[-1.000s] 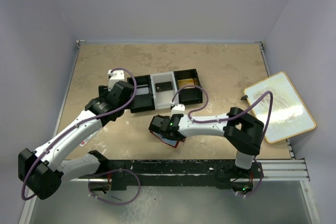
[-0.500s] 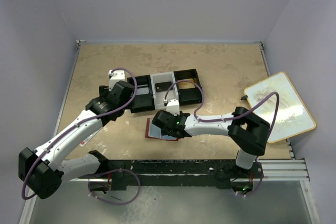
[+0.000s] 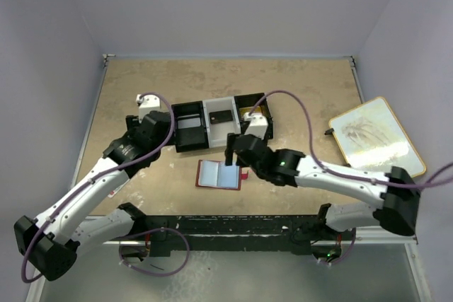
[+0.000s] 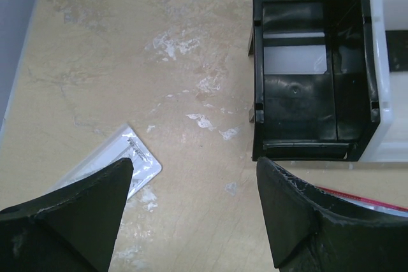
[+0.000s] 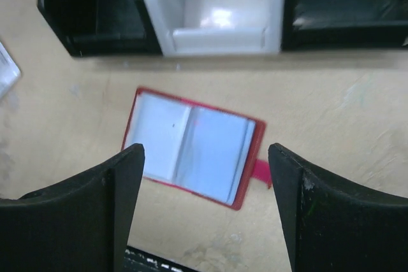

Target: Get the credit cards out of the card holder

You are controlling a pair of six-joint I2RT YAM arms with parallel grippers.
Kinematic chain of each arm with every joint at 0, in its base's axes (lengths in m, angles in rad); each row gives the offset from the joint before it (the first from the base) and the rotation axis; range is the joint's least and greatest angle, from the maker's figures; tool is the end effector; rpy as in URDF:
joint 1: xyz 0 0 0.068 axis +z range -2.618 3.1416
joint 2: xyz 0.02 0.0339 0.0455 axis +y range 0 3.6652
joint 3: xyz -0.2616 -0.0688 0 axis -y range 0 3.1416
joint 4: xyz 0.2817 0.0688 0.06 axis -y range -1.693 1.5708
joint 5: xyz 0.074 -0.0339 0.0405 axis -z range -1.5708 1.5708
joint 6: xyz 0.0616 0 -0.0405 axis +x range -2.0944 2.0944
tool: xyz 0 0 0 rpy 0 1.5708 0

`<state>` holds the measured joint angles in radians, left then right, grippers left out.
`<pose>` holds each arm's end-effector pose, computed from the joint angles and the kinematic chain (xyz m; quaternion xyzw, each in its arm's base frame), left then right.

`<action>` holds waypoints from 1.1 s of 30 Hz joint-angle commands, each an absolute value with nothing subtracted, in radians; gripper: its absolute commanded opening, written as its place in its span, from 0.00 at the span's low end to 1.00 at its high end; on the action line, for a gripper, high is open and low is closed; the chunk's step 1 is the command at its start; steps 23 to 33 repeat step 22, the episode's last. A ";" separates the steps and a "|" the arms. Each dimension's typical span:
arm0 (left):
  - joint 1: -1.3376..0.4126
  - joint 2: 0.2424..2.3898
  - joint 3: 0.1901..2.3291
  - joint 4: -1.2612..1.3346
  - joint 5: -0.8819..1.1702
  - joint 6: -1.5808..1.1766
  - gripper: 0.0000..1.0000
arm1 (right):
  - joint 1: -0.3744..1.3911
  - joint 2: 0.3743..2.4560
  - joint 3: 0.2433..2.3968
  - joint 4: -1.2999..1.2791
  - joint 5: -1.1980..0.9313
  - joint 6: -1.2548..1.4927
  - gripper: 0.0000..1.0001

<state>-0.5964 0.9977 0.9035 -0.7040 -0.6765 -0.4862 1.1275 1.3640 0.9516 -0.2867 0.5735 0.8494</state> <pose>0.2280 -0.1082 0.2792 -0.0767 0.8794 0.0803 0.4630 0.1780 0.2970 0.2307 -0.0023 0.8777 0.1972 0.4368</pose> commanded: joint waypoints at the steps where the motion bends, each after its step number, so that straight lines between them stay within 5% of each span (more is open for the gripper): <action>1: -0.594 0.918 0.913 -0.655 -0.751 -0.498 0.77 | 1.018 1.175 0.853 -0.207 0.671 0.729 0.82; 6: -0.593 0.851 0.933 -0.679 -0.880 -0.550 0.77 | 0.920 0.925 0.741 -0.101 0.755 0.612 0.97; 13: -0.594 0.704 0.911 -0.673 -0.953 -0.572 0.78 | 0.914 0.625 0.698 -0.027 0.799 0.405 1.00; 33: -0.594 0.666 0.895 -0.667 -0.973 -0.567 0.79 | 0.914 0.621 0.776 -0.154 0.918 0.403 1.00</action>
